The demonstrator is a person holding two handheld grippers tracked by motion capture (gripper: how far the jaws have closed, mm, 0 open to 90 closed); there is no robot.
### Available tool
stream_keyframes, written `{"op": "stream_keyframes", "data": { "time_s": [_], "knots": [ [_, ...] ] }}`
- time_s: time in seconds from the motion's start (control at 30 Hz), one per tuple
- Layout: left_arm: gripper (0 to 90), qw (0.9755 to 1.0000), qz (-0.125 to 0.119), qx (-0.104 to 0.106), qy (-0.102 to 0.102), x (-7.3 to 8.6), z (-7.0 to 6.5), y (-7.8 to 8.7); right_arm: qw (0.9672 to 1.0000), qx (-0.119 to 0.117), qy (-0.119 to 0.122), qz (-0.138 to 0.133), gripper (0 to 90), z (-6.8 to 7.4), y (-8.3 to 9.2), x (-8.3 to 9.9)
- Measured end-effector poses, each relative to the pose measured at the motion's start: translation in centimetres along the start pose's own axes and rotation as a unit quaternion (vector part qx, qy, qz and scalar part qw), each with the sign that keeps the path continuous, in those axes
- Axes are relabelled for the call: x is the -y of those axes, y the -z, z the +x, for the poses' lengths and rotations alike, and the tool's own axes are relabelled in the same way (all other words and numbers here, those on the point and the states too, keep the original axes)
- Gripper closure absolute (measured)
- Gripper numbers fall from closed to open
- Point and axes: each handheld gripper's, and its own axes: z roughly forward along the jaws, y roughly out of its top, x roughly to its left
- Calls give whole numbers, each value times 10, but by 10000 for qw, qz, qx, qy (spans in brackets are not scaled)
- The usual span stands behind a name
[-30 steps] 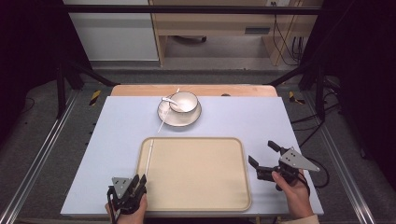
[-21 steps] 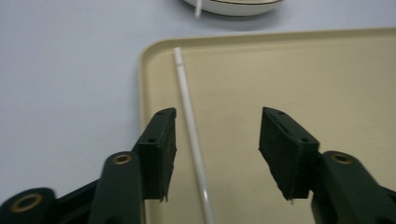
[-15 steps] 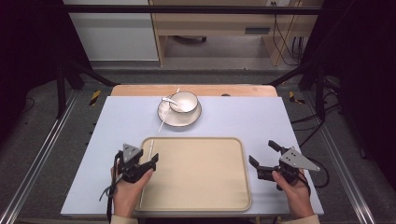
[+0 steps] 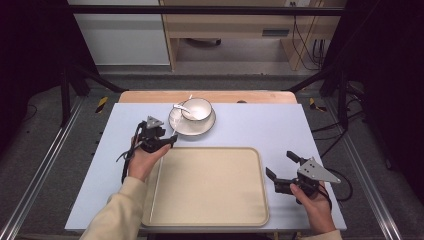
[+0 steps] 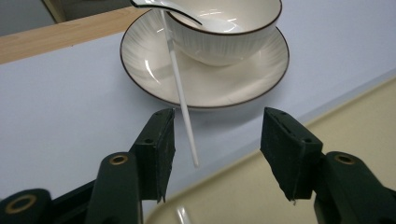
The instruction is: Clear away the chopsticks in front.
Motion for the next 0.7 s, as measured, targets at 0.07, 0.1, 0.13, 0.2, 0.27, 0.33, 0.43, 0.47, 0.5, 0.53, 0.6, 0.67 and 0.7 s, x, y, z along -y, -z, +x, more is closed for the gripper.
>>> {"op": "stream_keyframes", "data": {
  "time_s": [0.07,0.1,0.13,0.2,0.27,0.33,0.43,0.47,0.5,0.53,0.6,0.67,0.7],
  "knots": [
    [469,9999,75,-100,-60,-7,6,-12,10000,-12,45,23,61,1,-1,0],
    [481,9999,107,-97,-49,-9,9,-18,10000,-21,51,37,61,1,-1,1],
    [499,9997,195,-107,-47,-12,13,-23,10000,-22,68,60,61,2,-1,1],
    [515,9991,280,-217,-211,-16,17,-34,9999,-40,90,67,61,2,-2,1],
    [532,9995,269,-150,-92,-19,19,-43,9999,-37,107,90,61,2,-2,1],
    [545,9995,280,-134,-40,-21,22,-50,9999,-33,103,91,61,1,-2,2],
    [577,9996,224,-105,156,-20,22,-59,9999,-29,91,93,61,0,-2,2],
    [584,9995,279,-98,121,-19,23,-61,9999,-28,90,97,61,0,-2,2],
    [588,9994,296,-84,180,-17,23,-64,9999,-32,88,94,61,0,-2,2],
    [591,9993,338,-91,161,-16,23,-67,9999,-31,85,95,61,0,-2,2],
    [604,9993,351,-90,129,-15,23,-69,9999,-37,89,93,61,0,-2,2],
    [620,9992,322,-140,165,-15,22,-71,9999,-41,96,95,61,0,-2,2],
    [624,9992,300,-139,210,-15,22,-72,9999,-45,105,97,61,0,-2,2]
  ]
}}
